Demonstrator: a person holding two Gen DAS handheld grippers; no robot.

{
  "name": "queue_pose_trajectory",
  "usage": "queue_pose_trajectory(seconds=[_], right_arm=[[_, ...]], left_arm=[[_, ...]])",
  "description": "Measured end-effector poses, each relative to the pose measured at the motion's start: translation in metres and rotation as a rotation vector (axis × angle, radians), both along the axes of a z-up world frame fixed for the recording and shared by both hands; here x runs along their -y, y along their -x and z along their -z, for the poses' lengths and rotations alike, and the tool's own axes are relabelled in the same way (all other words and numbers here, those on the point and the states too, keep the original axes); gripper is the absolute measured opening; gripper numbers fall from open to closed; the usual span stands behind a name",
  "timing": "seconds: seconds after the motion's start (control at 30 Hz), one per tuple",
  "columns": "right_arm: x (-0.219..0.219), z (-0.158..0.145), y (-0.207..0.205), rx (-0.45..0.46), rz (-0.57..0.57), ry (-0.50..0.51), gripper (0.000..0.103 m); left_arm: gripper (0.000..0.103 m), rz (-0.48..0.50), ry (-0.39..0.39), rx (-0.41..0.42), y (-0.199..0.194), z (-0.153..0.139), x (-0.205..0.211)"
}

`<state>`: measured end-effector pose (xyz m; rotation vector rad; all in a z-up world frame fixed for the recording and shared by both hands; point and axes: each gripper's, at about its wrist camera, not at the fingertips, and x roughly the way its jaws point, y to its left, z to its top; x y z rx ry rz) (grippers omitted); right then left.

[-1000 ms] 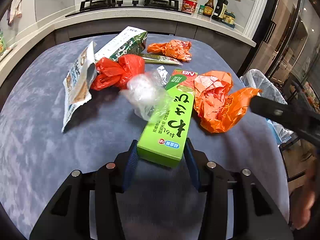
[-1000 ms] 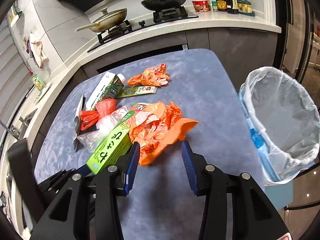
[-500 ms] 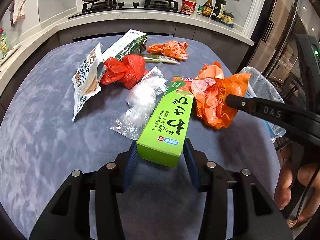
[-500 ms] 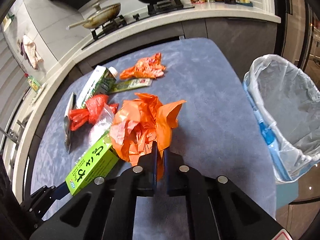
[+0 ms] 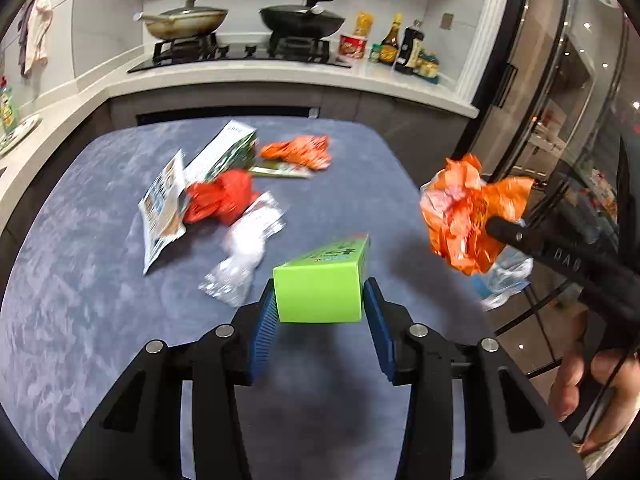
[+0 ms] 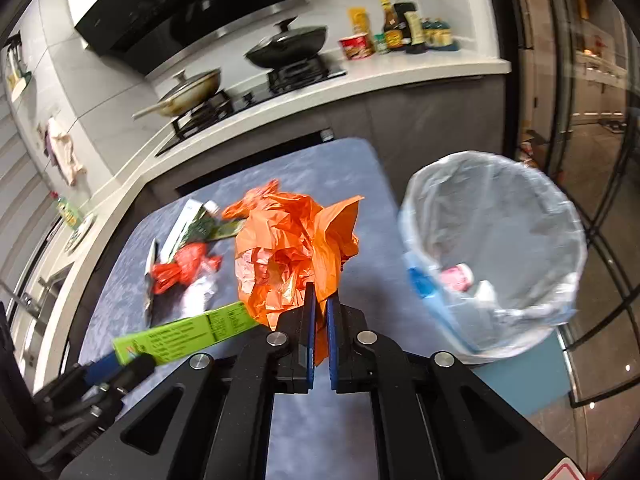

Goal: Collect trash
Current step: 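Carry the green box and orange bag over the trash bin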

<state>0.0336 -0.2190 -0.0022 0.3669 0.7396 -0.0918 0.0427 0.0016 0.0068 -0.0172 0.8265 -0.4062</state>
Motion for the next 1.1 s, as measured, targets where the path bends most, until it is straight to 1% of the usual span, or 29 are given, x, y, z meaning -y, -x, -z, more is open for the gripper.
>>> queue_pose_trajectory(seconds=[0.13,0.2,0.33,0.47,0.63,0.77,0.87,0.97,1.1], right_arm=[[0.030,-0.007,0.020,0.015,0.061,0.016,0.005],[0.045,-0.007,0.027,0.016,0.095,0.011,0.005],[0.076,-0.005,0.040,0.016,0.157,-0.001,0.005],[0.099,-0.003,0.048,0.017,0.206,-0.012,0.005],[0.123,0.001,0.048,0.014,0.252,-0.021,0.005],[0.143,0.004,0.039,0.014,0.281,-0.019,0.005],[0.155,0.006,0.030,0.012,0.293,-0.017,0.005],[0.166,0.012,0.019,-0.002,0.296,-0.011,0.005],[0.177,0.024,0.007,-0.028,0.298,-0.019,0.005]], left_arm=[[0.039,0.031,0.004,0.031,0.004,-0.016,0.017],[0.039,0.049,0.001,0.044,0.003,-0.023,0.028],[0.038,0.088,0.022,0.048,-0.002,-0.034,0.049],[0.038,0.123,0.033,0.075,-0.010,-0.048,0.075],[0.038,0.176,0.053,0.114,-0.020,-0.066,0.110],[0.038,0.227,0.066,0.146,-0.034,-0.076,0.150],[0.038,0.259,0.068,0.149,-0.046,-0.073,0.180],[0.038,0.286,0.071,0.118,-0.058,-0.059,0.209],[0.038,0.304,0.077,0.081,-0.068,-0.044,0.231]])
